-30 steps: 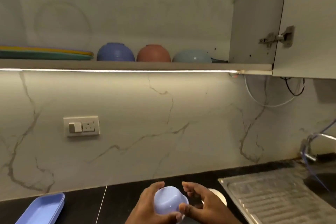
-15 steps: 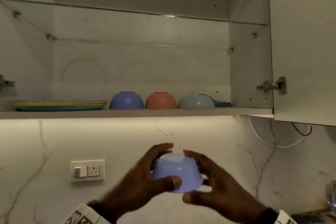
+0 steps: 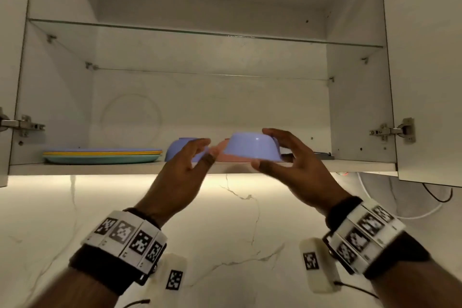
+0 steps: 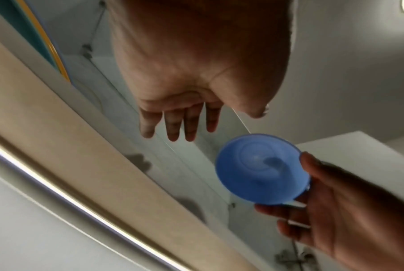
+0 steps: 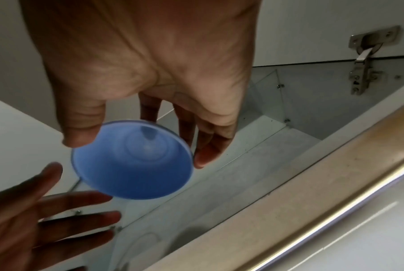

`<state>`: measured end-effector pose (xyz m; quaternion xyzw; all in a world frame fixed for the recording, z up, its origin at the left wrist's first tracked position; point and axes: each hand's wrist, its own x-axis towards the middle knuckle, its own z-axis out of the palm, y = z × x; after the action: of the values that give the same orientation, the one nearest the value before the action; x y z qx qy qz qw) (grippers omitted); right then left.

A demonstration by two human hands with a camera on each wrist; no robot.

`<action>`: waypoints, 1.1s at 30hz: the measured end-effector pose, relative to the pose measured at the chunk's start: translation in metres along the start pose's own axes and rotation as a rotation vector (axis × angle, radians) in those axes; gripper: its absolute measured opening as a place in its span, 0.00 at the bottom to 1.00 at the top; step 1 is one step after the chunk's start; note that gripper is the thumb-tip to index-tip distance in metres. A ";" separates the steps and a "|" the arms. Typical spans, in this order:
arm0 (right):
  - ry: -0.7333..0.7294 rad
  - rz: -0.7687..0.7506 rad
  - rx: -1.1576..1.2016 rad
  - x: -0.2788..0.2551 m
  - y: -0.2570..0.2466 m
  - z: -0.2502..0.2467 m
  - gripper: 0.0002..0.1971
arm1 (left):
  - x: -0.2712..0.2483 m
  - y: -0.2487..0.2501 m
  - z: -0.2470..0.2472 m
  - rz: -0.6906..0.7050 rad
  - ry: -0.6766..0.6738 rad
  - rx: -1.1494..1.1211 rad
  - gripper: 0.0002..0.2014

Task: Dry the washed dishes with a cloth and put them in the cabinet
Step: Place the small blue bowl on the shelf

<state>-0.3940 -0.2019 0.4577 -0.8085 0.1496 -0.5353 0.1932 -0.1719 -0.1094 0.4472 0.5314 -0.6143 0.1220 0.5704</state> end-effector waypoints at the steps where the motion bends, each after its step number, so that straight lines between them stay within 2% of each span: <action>1: 0.013 0.013 -0.085 0.010 0.003 0.004 0.34 | 0.001 -0.011 -0.002 -0.021 -0.026 0.170 0.30; 4: -0.032 0.019 -0.363 0.034 0.013 0.025 0.36 | -0.001 -0.042 0.001 -0.082 -0.200 0.672 0.36; 6: -0.070 0.036 -0.440 0.046 0.017 0.041 0.37 | -0.005 -0.052 0.005 -0.080 -0.232 0.822 0.38; 8: -0.108 0.059 -0.459 0.056 0.021 0.056 0.38 | -0.006 -0.059 0.006 -0.025 -0.203 0.887 0.38; 14: -0.160 0.092 -0.526 0.081 0.035 0.088 0.39 | -0.006 -0.072 0.009 0.056 -0.162 0.921 0.41; 18: -0.211 0.133 -0.696 0.092 0.047 0.101 0.34 | -0.006 -0.077 0.013 0.062 -0.151 0.925 0.42; 23: -0.129 0.158 -0.787 0.096 0.050 0.111 0.27 | -0.005 -0.081 0.019 0.073 -0.120 0.946 0.44; 26: -0.055 0.158 -0.712 0.098 0.053 0.115 0.26 | -0.005 -0.082 0.021 0.063 -0.111 0.950 0.45; 29: 0.028 0.090 -0.573 0.087 0.051 0.110 0.23 | -0.005 -0.080 0.022 0.066 -0.101 0.926 0.45; 33: 0.192 -0.152 -0.510 0.049 0.044 0.100 0.22 | -0.015 -0.079 0.024 0.123 -0.022 0.882 0.46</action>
<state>-0.2851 -0.2474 0.4410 -0.7856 0.2360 -0.5674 -0.0720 -0.1259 -0.1517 0.3909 0.6876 -0.5400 0.4006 0.2744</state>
